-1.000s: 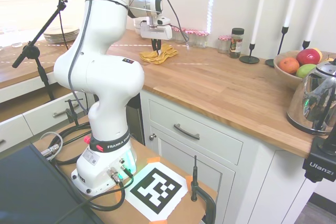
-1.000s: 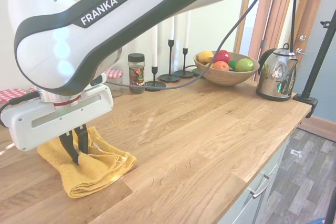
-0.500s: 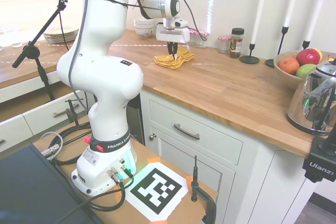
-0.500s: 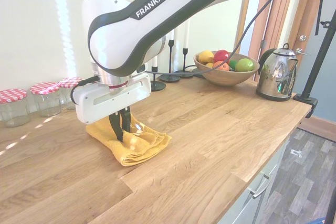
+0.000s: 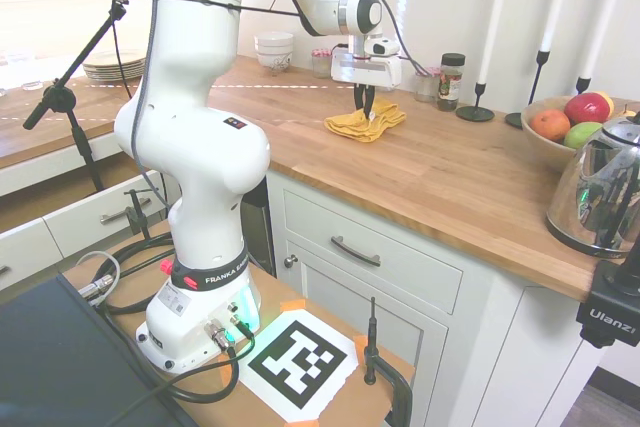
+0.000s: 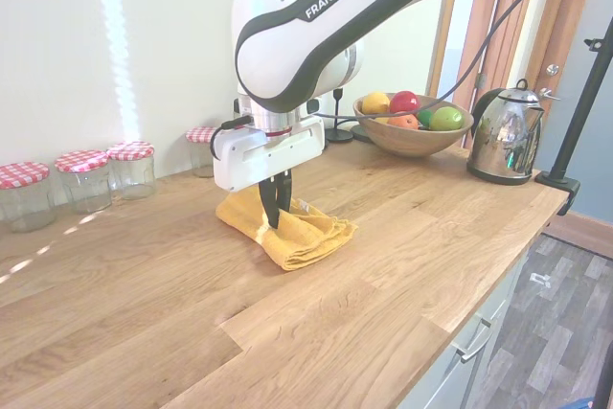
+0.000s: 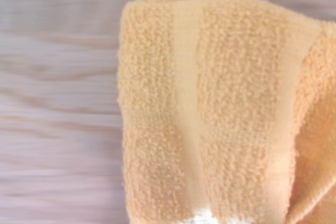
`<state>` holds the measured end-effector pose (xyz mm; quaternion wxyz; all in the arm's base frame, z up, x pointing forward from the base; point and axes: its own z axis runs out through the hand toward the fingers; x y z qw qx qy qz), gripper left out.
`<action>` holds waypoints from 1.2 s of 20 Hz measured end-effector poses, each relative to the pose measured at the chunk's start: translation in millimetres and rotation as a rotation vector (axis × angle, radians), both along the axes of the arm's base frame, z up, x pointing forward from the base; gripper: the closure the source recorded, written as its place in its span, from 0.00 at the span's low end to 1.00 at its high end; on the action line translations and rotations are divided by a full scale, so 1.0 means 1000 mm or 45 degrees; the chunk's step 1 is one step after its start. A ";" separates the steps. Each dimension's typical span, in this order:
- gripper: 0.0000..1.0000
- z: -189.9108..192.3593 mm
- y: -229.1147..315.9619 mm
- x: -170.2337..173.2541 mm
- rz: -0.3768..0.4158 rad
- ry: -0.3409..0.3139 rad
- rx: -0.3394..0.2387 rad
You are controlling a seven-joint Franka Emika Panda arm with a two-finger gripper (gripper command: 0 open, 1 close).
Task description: Wipe the counter
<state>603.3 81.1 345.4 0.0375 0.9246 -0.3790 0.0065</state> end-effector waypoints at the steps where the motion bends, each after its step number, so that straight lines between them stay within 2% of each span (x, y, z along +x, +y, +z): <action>1: 1.00 0.002 -0.008 0.001 -0.001 -0.003 0.002; 10: 1.00 0.005 -0.071 0.004 -0.009 0.004 0.017; 18: 1.00 0.007 -0.188 -0.005 -0.054 0.008 0.048; 24: 1.00 0.003 -0.245 -0.019 -0.079 0.008 0.087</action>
